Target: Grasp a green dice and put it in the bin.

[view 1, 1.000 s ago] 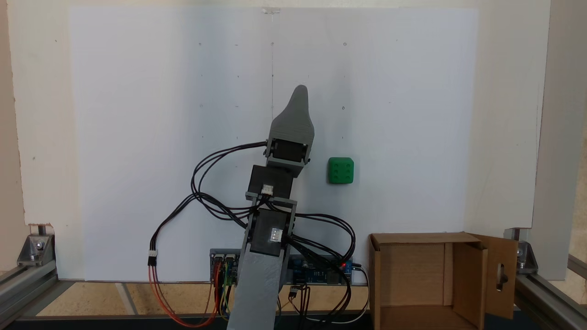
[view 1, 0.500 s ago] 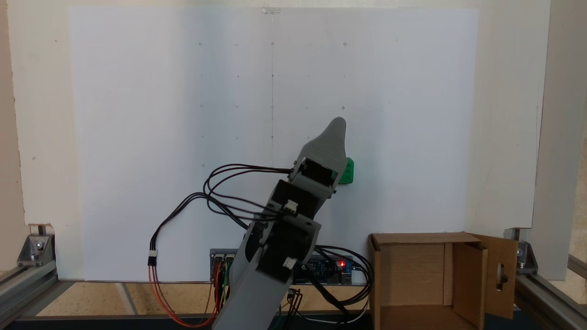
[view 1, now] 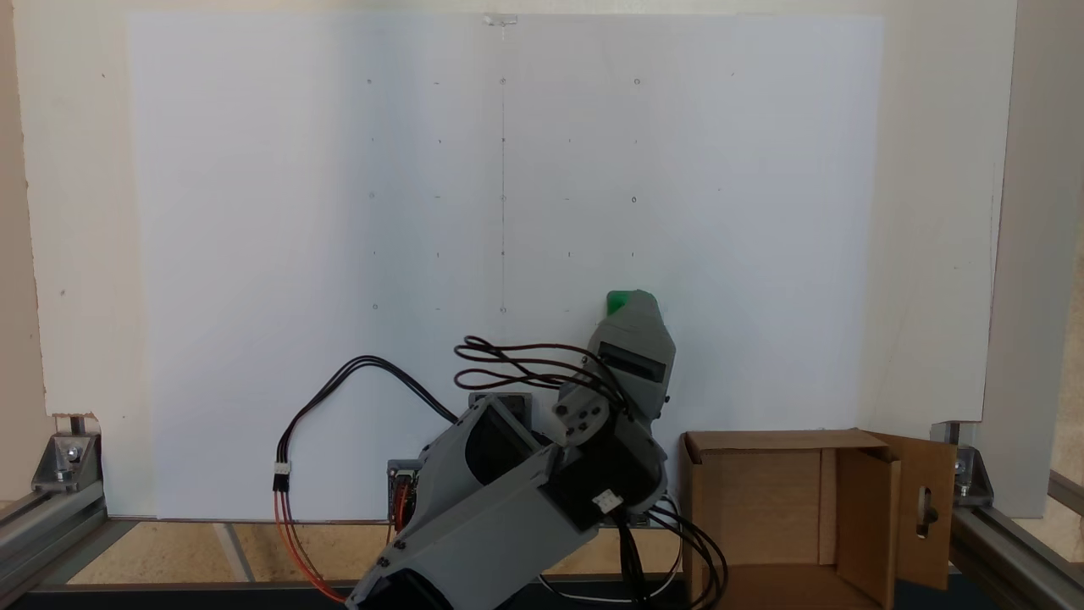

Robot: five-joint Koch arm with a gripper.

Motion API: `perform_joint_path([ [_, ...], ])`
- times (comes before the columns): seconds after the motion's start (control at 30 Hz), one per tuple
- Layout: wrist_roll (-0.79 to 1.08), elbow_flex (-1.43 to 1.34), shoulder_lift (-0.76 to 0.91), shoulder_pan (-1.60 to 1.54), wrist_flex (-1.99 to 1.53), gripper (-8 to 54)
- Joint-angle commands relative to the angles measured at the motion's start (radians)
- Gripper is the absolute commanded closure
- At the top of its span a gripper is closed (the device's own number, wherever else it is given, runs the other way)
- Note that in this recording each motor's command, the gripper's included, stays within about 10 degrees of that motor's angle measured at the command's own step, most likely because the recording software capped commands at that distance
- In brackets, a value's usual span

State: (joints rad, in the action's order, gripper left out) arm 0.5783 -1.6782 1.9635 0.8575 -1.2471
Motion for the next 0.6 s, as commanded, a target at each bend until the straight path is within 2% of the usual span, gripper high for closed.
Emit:
perform_joint_path([
  [0.0,0.168,0.064,-0.015,0.02,-0.032,-3.4],
  [0.37,0.48,0.058,-0.061,0.083,-0.035,-3.3],
  [0.57,0.586,-0.097,-0.061,0.092,-0.021,-2.7],
])
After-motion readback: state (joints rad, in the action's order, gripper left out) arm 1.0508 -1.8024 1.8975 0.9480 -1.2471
